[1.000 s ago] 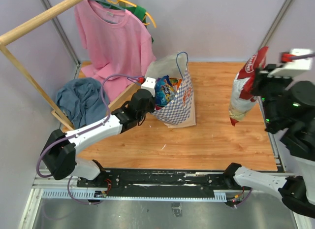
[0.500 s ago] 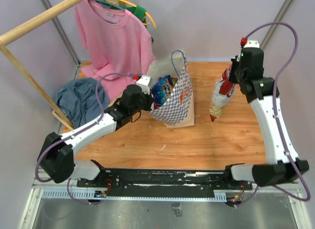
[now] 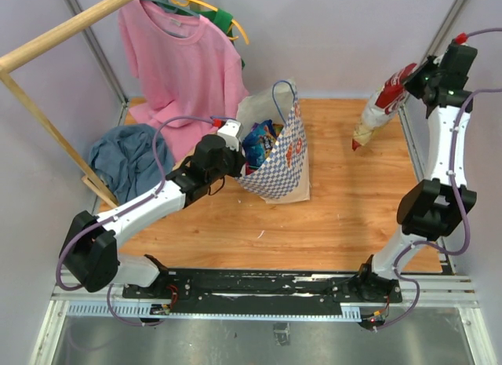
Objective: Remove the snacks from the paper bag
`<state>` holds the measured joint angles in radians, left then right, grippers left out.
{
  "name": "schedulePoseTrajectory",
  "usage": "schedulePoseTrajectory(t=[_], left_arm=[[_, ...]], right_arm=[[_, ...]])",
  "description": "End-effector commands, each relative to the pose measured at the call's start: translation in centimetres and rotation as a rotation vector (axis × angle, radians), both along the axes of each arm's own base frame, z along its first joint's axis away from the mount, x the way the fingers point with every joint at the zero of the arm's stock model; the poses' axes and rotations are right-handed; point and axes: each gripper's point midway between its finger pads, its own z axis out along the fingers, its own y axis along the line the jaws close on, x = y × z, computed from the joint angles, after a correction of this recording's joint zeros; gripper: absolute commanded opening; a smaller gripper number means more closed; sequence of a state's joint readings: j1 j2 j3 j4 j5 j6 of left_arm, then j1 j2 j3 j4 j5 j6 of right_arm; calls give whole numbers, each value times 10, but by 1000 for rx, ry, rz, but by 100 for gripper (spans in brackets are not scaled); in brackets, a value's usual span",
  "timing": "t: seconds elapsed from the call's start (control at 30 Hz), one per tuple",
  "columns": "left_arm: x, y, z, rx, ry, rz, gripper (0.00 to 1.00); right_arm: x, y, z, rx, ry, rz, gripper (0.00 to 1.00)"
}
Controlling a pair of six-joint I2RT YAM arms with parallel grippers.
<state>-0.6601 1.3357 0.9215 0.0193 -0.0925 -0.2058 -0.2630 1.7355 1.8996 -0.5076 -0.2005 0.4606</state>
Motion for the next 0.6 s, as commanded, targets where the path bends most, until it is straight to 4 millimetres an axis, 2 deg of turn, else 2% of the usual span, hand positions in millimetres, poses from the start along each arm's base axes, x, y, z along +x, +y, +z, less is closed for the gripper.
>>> schedulePoseTrajectory(t=[0.0, 0.07, 0.13, 0.2, 0.3, 0.4, 0.43, 0.5, 0.57], left_arm=[[-6, -4, 22, -34, -38, -46, 0], [-6, -3, 22, -26, -39, -45, 1], [-6, -2, 22, -21, -41, -45, 1], [-7, -1, 21, -15, -42, -43, 1], [-7, 3, 23, -9, -53, -30, 1], [-8, 2, 23, -14, -53, -36, 1], [-9, 1, 22, -18, -51, -42, 1], [-9, -1, 22, -25, -46, -51, 0], [-10, -3, 20, -29, -38, -59, 0]], right_arm=[[28, 3, 76, 190, -284, 74, 1], [37, -6, 92, 190, -377, 64, 1], [43, -21, 97, 199, -440, 23, 1], [49, -38, 85, 235, -451, -24, 1], [61, -59, 48, 322, -422, -56, 1], [67, -62, -1, 449, -374, -38, 1], [66, -58, -8, 487, -371, -13, 1], [59, -52, -10, 525, -382, 26, 1], [52, -50, 4, 500, -408, 23, 1]])
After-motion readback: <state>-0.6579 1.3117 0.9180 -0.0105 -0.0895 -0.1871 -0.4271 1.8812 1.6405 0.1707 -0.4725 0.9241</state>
